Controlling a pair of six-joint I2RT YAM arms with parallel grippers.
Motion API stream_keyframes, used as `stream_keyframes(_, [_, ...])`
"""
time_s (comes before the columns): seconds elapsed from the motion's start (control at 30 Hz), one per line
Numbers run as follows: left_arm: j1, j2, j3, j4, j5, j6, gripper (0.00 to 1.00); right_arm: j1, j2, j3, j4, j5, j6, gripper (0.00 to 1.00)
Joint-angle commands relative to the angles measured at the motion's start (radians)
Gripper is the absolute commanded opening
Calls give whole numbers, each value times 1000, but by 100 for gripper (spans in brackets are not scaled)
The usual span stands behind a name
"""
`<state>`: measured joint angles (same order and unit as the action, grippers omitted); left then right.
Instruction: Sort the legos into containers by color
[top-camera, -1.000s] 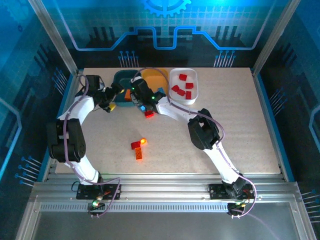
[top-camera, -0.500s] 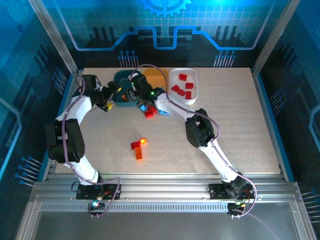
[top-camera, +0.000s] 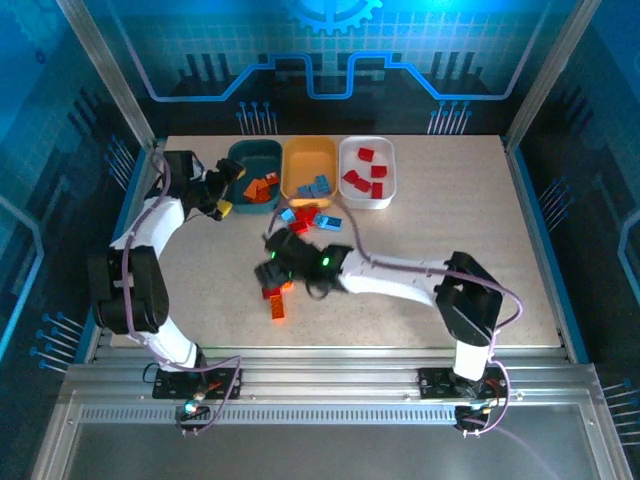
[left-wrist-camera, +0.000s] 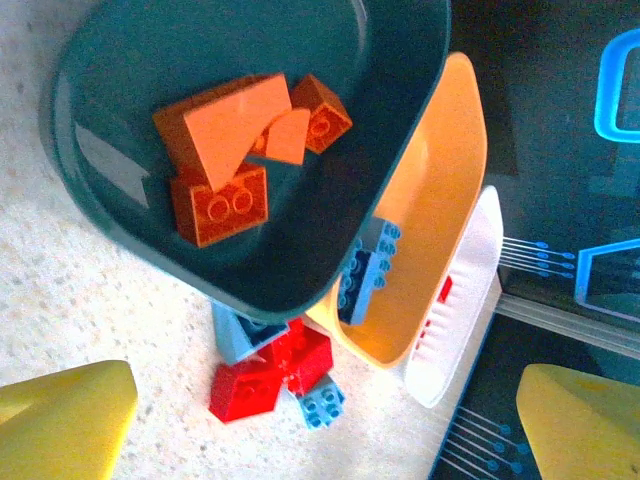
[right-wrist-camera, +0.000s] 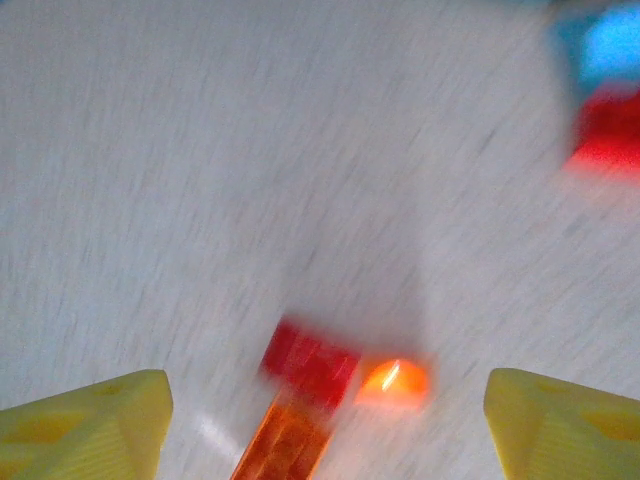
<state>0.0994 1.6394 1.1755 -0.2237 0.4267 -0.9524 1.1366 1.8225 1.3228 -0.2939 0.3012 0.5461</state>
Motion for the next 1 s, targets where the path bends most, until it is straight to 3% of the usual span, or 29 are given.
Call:
stream_keyframes(0.0, [-58, -63, -7, 28, 15, -72, 99, 82, 22, -28, -76, -27, 169, 84])
stream_keyframes(0.2, [-134, -75, 12, -10, 8, -23, 99, 154, 133, 41, -162, 9, 269, 86])
stream_keyframes(0.4, [-139, -74, 12, -29, 28, 37, 99, 136, 277, 140, -244, 91, 305, 82])
stream_keyframes(0.5, [-138, -82, -8, -4, 40, 31, 99, 124, 305, 151, -235, 128, 313, 72])
stream_keyframes(0.7, [-124, -96, -3, -5, 59, 35, 99, 128, 259, 95, -231, 253, 316, 35])
stream_keyframes(0.97, [-137, -167, -20, 17, 46, 8, 99, 127, 43, -127, -190, 326, 299, 28])
